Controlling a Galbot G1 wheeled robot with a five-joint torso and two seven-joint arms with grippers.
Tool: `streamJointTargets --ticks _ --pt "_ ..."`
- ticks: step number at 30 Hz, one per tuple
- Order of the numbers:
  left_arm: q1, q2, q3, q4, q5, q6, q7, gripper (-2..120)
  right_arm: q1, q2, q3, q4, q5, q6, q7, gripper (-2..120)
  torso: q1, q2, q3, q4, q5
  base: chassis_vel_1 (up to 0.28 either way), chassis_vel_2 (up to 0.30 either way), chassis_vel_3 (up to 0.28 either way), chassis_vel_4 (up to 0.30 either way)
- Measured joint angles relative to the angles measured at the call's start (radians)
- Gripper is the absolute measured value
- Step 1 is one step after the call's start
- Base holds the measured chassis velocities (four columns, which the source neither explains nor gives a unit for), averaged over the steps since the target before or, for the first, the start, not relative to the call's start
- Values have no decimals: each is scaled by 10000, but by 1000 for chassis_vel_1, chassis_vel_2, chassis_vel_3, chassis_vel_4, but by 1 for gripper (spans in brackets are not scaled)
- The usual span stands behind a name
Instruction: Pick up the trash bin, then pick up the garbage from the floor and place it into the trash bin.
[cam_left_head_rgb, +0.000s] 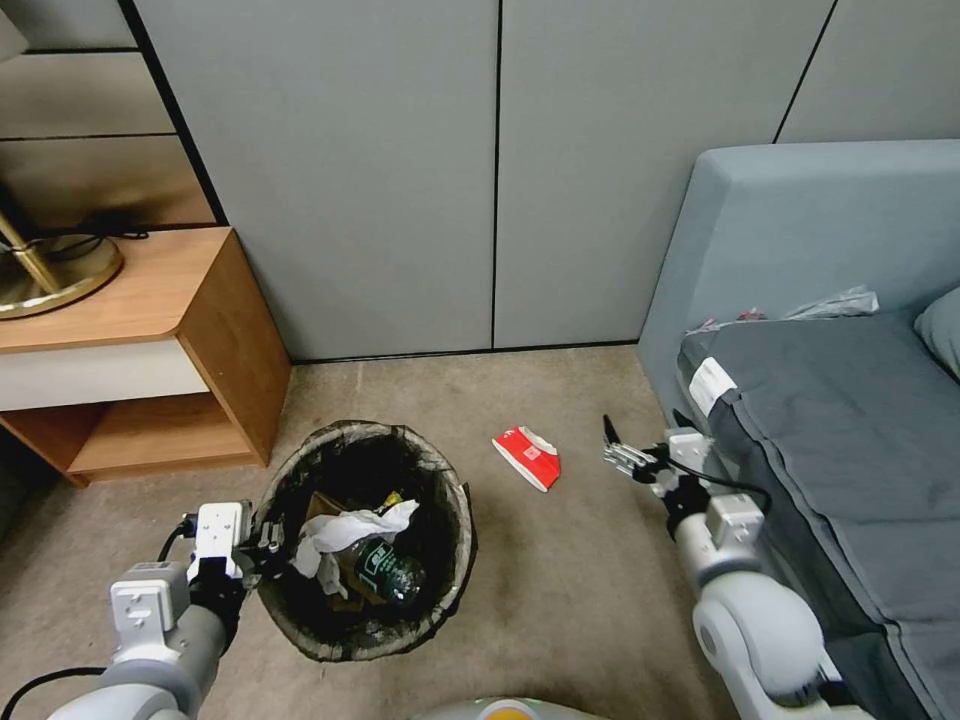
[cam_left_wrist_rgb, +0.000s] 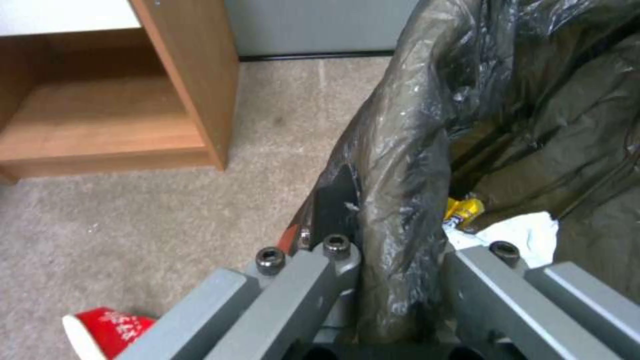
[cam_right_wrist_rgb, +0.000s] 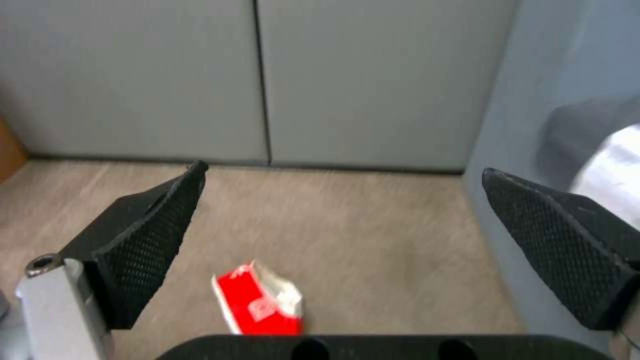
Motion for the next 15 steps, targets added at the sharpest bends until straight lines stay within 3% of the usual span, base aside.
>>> streamJointTargets --ticks 9,15 --pt "115 -137 -274 0 9 0 -3 0 1965 -690 -1220 -1687 1503 -761 -168 100 0 0 0 -1 0 0 0 0 0" --pt "157 -152 -364 0 12 -14 -9 0 3154 -705 -2045 -2939 1968 -874 -372 100 1 0 0 0 -4 0 0 0 0"
